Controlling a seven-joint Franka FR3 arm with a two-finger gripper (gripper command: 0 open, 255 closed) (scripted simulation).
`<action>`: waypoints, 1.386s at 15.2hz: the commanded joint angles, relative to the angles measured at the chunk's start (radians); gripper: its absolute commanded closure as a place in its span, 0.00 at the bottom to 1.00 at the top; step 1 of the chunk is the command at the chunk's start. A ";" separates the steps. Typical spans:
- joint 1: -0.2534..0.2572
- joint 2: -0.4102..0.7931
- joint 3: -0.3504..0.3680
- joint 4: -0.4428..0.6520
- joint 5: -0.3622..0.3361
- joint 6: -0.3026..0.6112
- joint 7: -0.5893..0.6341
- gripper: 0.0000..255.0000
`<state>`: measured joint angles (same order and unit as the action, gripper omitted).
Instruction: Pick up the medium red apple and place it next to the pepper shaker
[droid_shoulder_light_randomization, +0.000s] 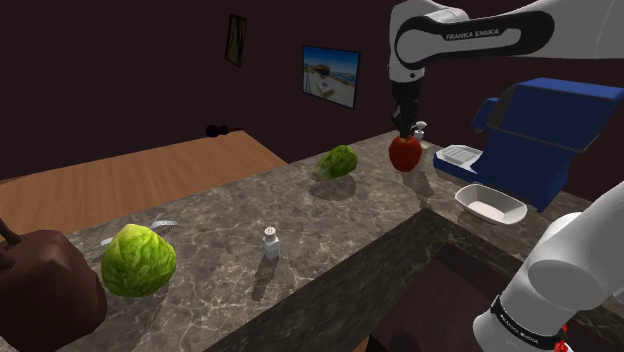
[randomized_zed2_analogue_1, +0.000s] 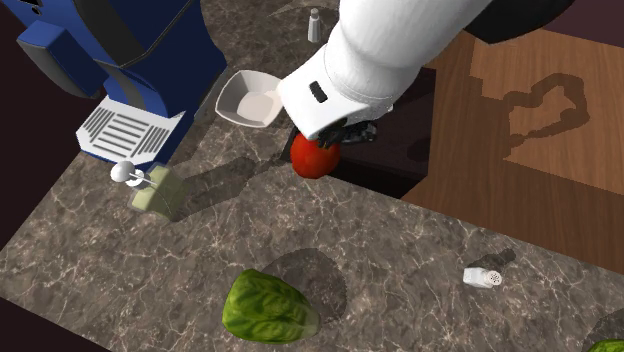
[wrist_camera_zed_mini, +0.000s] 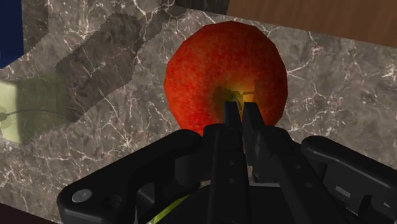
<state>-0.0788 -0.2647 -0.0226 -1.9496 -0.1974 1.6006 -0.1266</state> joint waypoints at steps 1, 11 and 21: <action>0.000 0.000 0.001 0.030 0.001 -0.030 -0.005 1.00; -0.030 -0.193 -0.048 -0.103 -0.031 -0.074 -0.088 1.00; -0.095 -0.499 -0.152 -0.314 -0.129 -0.133 -0.239 1.00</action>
<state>-0.1661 -0.7294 -0.1636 -2.2443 -0.3133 1.4790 -0.3480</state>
